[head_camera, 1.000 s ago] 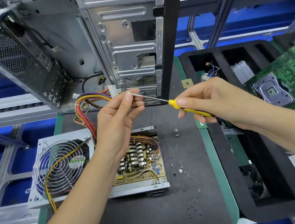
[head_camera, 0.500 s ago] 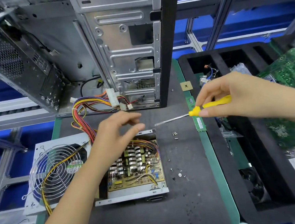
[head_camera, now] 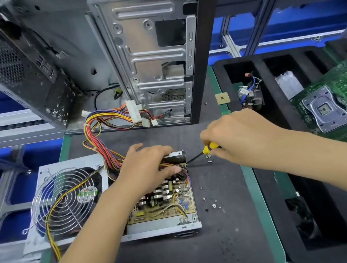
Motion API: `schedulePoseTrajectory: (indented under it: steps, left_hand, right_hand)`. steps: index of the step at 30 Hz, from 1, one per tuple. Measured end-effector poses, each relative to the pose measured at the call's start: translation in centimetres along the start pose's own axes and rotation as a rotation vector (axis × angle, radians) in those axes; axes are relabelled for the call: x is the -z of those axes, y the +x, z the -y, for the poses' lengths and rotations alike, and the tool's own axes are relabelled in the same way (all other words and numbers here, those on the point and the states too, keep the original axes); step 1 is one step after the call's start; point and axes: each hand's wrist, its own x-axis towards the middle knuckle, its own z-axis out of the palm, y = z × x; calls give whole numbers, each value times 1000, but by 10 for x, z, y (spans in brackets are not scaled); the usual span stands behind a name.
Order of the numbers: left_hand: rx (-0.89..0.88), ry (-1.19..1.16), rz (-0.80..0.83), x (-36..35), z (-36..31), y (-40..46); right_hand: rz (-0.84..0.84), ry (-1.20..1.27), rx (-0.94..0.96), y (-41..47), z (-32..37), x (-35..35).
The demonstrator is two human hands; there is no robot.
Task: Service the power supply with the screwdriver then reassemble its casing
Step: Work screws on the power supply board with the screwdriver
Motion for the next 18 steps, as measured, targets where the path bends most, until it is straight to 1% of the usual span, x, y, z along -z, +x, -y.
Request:
schedulePoseTrajectory:
  steps: [6,18]
  left_hand:
    - [21,17,34,3,0,4]
    - [21,3,13,1,0,3]
  right_hand:
    - [25,-71,21,9,5,-1]
    - [78,-125,33,17,10,-4]
